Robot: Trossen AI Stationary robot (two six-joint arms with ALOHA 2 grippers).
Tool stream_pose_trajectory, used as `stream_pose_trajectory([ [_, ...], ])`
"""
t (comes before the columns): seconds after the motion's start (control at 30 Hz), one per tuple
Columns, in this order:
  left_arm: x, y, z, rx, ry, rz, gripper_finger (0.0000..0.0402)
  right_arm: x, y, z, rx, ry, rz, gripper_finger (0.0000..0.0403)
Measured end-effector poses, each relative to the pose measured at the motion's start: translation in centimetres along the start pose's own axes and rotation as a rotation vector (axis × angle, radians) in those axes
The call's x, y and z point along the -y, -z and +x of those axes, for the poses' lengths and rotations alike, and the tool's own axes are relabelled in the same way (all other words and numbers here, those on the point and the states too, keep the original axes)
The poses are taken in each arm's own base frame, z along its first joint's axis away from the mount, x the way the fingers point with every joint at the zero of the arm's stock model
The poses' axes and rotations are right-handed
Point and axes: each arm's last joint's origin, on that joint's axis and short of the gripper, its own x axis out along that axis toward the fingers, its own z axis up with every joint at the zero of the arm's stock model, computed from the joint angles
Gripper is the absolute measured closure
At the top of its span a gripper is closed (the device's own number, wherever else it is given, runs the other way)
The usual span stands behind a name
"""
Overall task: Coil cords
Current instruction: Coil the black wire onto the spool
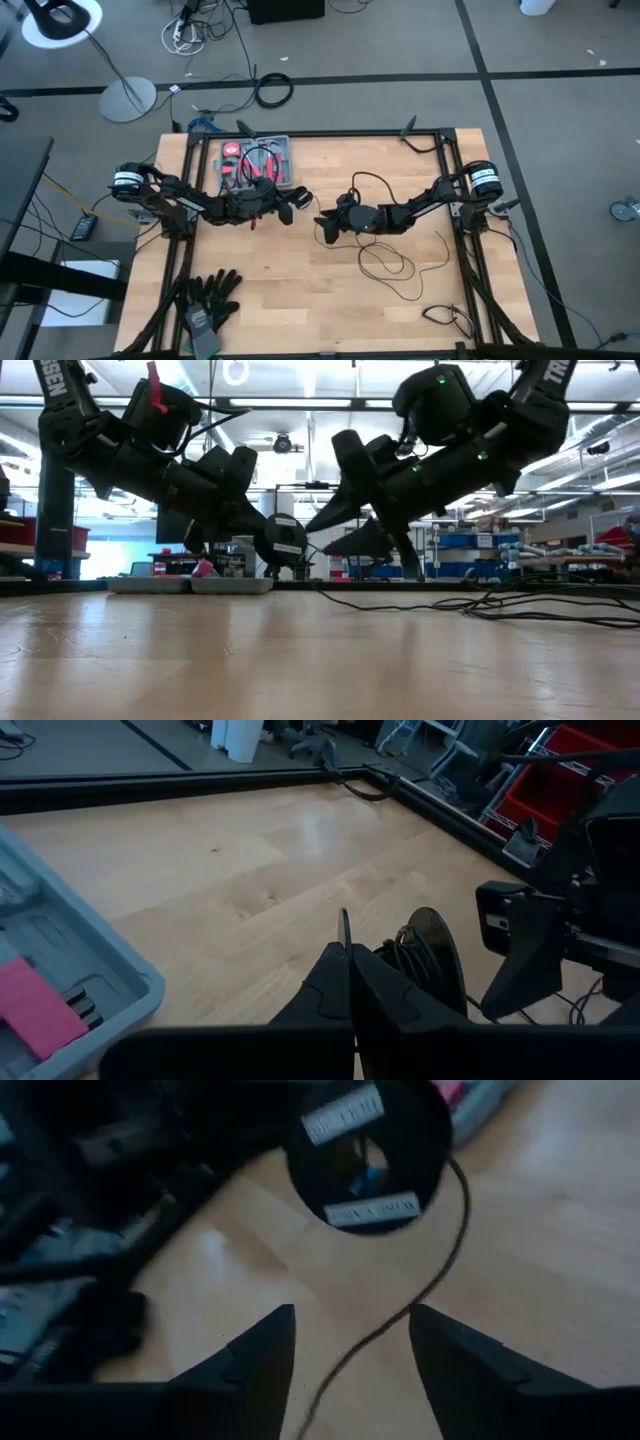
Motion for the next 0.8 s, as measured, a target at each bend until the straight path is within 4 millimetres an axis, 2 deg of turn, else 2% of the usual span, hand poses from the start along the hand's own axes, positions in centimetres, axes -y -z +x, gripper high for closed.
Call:
stream_pose_trajectory([
  [0.27, 0.0, 0.0, 0.0, -0.002, 0.0, 0.002, 0.0402, -0.4, 0.0, 0.8, -0.044, 0.051, -0.031, 0.0285],
  [0.47, 0.0, 0.0, 0.0, 0.003, 0.003, 0.012, 0.0402, -0.3, 0.1, 0.7, -0.055, 0.058, -0.044, 0.0386],
  [0.6, 0.1, -0.1, 0.0, 0.008, 0.006, 0.009, 0.0402, -0.4, 0.4, 0.6, -0.063, 0.07, -0.068, 0.0398],
  [0.7, 0.2, -0.3, 0.0, 0.025, 0.023, -0.002, 0.0402, -0.5, 0.7, 0.7, -0.133, 0.143, -0.094, 0.04],
  [0.8, 0.5, -0.7, 0.0, 0.053, 0.062, -0.024, 0.0402, -1.0, 0.8, 1.6, -0.19, 0.206, -0.139, 0.0401],
])
